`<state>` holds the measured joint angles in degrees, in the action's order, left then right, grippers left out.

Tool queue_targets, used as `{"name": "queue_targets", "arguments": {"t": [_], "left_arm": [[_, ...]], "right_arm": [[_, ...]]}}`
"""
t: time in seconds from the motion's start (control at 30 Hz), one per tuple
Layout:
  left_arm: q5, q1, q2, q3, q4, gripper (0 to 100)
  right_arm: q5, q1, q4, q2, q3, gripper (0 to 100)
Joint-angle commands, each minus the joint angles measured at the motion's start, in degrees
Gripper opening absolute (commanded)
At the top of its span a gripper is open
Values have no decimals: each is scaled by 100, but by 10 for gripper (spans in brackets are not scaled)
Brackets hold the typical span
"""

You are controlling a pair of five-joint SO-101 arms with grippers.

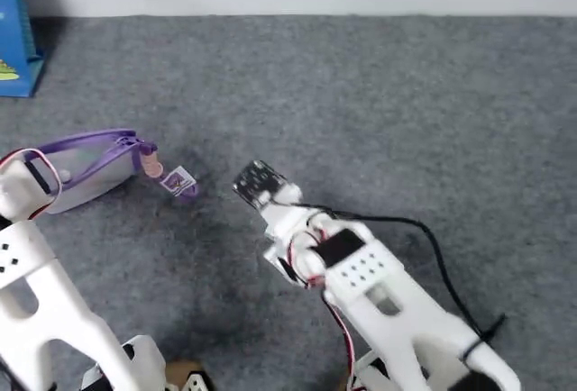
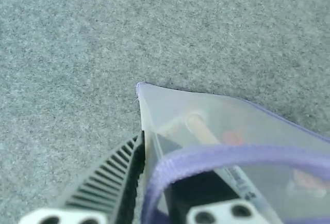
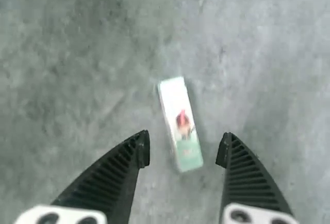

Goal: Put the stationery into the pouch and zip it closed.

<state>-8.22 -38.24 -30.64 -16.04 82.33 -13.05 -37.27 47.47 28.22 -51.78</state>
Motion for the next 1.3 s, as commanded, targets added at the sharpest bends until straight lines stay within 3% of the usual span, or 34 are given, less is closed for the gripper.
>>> {"name": "queue_targets", "arguments": {"t": [0.0, 0.27, 0.43, 0.6, 0.67, 0.9, 1.27], "left_arm": [[-26, 62, -176, 22, -123, 13], [-26, 62, -176, 13, -114, 13], [-26, 62, -176, -57, -141, 13], [-18, 70, -176, -75, -149, 13], [-18, 70, -176, -75, -149, 13], [-18, 290, -176, -75, -62, 13], [-18, 2031, -185, -31, 264, 13]], "right_arm": [[79, -48, -31, -910, 976, 213], [88, -22, -31, -3064, 2303, 209], [44, -13, -22, -3609, 2462, 203], [44, -13, -13, -3609, 2453, 6], [44, -13, 48, -3530, 2400, 24], [79, 31, 664, -2193, 1987, 8], [97, 426, 1666, 1270, 1116, 8]]}}
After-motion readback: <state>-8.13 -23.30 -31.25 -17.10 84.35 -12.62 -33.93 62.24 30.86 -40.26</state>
